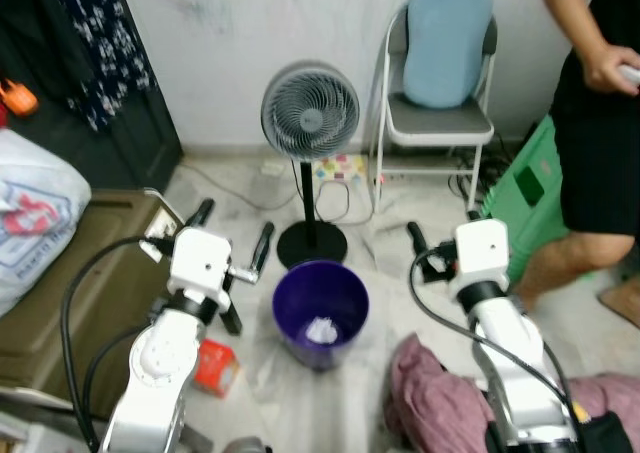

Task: Clean up the room

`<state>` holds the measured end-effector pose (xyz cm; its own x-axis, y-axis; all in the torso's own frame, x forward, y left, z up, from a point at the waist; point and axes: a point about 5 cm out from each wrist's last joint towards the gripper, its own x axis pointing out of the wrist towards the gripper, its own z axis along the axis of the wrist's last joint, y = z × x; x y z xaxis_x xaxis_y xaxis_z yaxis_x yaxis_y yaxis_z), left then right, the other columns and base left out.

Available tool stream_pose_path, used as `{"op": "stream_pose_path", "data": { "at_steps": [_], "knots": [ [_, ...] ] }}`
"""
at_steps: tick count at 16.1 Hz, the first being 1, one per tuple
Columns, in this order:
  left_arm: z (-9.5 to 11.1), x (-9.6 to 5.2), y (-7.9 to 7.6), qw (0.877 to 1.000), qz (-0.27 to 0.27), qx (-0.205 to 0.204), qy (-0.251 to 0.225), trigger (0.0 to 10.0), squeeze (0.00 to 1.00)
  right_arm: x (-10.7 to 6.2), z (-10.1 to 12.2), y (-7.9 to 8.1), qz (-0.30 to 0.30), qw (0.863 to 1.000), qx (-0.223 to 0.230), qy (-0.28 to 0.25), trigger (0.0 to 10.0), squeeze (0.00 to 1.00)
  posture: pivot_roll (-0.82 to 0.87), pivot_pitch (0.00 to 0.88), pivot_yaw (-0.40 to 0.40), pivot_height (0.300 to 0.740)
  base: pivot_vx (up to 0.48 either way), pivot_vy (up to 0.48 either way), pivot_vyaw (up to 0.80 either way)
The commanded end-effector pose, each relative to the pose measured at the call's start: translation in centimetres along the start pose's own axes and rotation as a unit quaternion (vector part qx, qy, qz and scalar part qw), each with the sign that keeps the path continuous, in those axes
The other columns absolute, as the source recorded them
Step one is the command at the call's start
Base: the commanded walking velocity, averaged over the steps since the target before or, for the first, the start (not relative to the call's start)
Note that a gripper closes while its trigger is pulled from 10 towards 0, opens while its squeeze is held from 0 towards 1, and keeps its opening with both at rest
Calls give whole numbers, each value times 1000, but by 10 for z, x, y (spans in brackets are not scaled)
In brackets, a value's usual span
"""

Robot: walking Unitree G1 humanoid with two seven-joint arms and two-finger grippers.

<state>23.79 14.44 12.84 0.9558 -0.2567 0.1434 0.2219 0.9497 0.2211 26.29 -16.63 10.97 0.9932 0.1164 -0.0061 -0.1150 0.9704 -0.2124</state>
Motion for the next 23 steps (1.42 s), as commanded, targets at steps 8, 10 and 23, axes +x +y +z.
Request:
{"op": "stream_pose_path", "data": {
  "at_steps": [8, 10, 23],
  "knots": [
    [0, 2, -5, 1000, 1, 5, 3, 10000, 0, 9, 12, 7, 16, 1000, -2, -13, 10000, 0, -54, 0, 28, 740, 0, 0, 554],
    [0, 0, -7, 1000, 2, 4, 4, 10000, 0, 11, 14, 9, 23, 1000, 0, -15, 10000, 0, -56, 0, 24, 740, 0, 0, 800],
    [-3, 2, -2, 997, 69, 22, 17, 10000, 0, 16, 18, 19, 44, 999, 10, -22, 10000, 0, -49, 0, 16, 740, 0, 0, 800]
  ]
}}
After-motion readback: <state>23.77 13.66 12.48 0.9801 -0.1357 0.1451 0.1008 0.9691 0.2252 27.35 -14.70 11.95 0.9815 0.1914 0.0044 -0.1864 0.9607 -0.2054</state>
